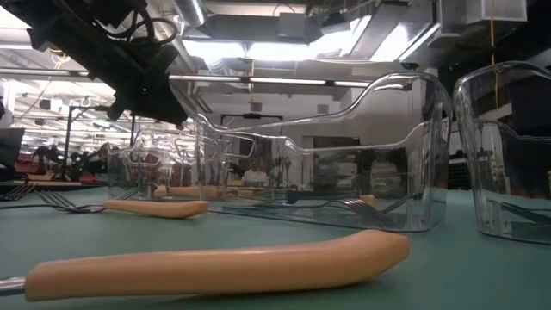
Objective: Sort silverware by color (type)
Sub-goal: Put the black fork into the bottom transparent bin
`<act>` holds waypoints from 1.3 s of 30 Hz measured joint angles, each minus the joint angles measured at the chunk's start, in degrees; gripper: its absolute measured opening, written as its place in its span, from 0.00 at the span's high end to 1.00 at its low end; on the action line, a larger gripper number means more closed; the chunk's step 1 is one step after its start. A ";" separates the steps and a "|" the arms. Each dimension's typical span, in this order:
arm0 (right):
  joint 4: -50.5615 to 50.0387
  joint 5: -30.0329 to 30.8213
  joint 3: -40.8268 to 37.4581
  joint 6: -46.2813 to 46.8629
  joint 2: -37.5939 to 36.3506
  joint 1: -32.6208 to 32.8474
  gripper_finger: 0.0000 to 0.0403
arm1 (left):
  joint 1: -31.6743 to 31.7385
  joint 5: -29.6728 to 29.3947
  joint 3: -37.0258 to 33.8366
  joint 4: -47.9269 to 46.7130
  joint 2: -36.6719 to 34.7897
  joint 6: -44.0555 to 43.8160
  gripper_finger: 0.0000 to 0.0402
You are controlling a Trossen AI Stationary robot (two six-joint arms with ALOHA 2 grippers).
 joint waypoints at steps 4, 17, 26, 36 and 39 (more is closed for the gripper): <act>2.43 0.00 -3.95 1.58 0.00 2.14 1.00 | 0.00 0.11 0.00 -0.01 0.00 0.00 0.82; 13.41 -1.00 -15.89 1.42 0.02 2.57 1.00 | -2.16 0.71 0.00 0.04 -0.02 6.56 0.82; 18.04 -1.55 -21.46 1.38 0.07 2.57 1.00 | -5.50 2.25 4.00 -0.02 -0.02 11.61 0.82; 22.33 -1.51 -25.26 1.32 0.07 2.57 1.00 | -9.95 18.84 12.68 -16.19 -0.02 3.33 0.82; 22.11 -1.42 -25.50 1.31 0.07 2.57 1.00 | -12.18 24.89 14.79 -24.28 -0.02 -5.75 0.82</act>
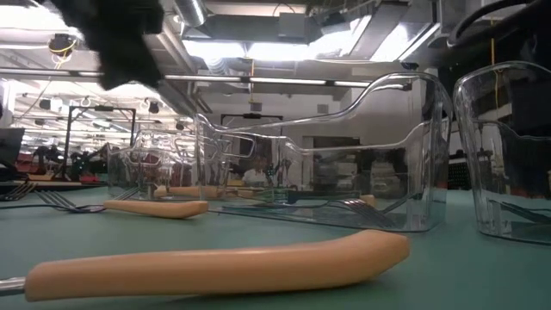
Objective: Sort silverware by color (type)
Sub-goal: Put the black fork into the bottom transparent bin
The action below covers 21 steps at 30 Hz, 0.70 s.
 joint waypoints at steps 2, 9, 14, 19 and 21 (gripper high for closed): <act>-0.30 0.20 0.00 -0.06 0.00 0.00 1.00 | -1.91 4.54 0.50 -3.74 -0.01 -6.83 0.82; -0.05 0.38 0.00 -0.12 0.01 0.00 1.00 | -12.01 14.89 0.53 -11.44 0.55 -30.71 0.82; -0.03 0.39 0.00 -0.15 0.02 0.00 1.00 | -20.71 17.57 0.59 -12.86 1.33 -47.78 0.82; 0.08 0.37 0.00 -0.15 0.02 0.00 1.00 | -27.62 19.36 0.59 -12.88 2.86 -57.48 0.82; 0.14 0.37 0.00 -0.15 0.02 0.00 1.00 | -29.53 19.05 0.59 -12.87 3.66 -60.03 0.82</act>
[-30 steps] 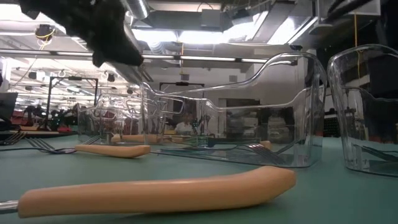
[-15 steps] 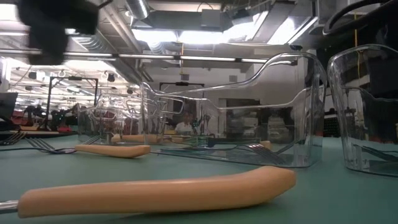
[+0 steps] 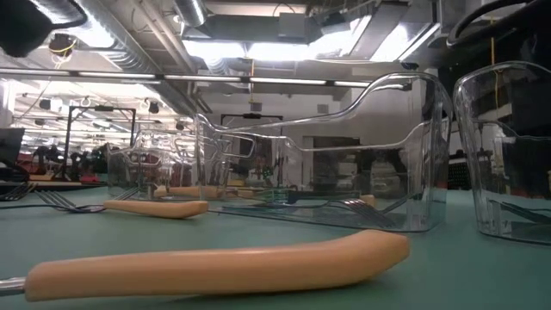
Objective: Sort silverware by color (type)
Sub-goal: Put the black fork into the bottom transparent bin
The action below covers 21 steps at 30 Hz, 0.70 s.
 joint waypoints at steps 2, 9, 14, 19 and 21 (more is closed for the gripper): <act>0.02 0.00 0.00 0.00 0.00 0.00 1.00 | -1.55 -0.29 0.00 0.01 1.02 -2.86 0.82; 2.04 -0.02 0.00 0.04 0.00 0.00 0.89 | -6.10 0.18 0.00 1.53 6.01 -11.43 0.82; 2.86 -0.01 0.00 0.07 0.00 0.00 0.82 | -7.36 0.18 -0.02 5.00 10.19 -14.41 0.82; 2.86 -0.02 0.00 0.08 0.00 0.00 0.81 | -8.08 0.09 -0.04 9.22 15.02 -19.33 0.82; 2.86 -0.02 0.00 0.09 0.02 0.00 0.81 | -8.27 0.07 -0.04 10.71 17.01 -20.32 0.82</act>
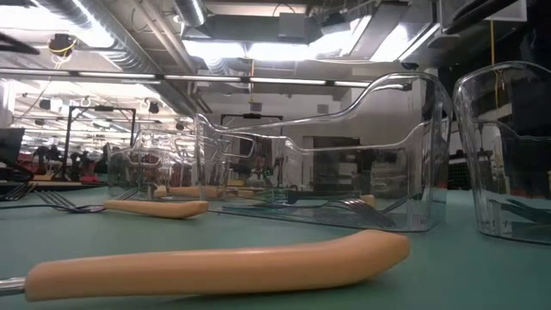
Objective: Sort silverware by color (type)
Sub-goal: Put the black fork into the bottom transparent bin, then put the blue fork into the center transparent bin
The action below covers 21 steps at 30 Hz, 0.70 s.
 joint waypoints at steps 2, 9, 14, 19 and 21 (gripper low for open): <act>0.01 -0.01 0.00 0.00 0.00 -0.01 0.81 | 0.00 0.05 0.00 1.24 1.98 -0.02 0.82; 0.02 -0.02 0.00 0.02 0.00 0.00 0.81 | 0.00 0.23 -0.02 5.84 7.11 -0.31 0.82; 0.04 -0.02 0.00 0.02 0.00 -0.01 0.81 | -0.13 2.29 -0.04 7.97 9.43 -1.52 0.82; 0.11 -0.02 0.00 0.04 0.00 0.00 0.81 | -1.13 2.66 -0.04 9.07 11.46 -4.32 0.82; 0.14 -0.02 0.00 0.04 0.00 0.00 0.81 | -1.53 2.61 -0.04 9.21 12.27 -5.31 0.82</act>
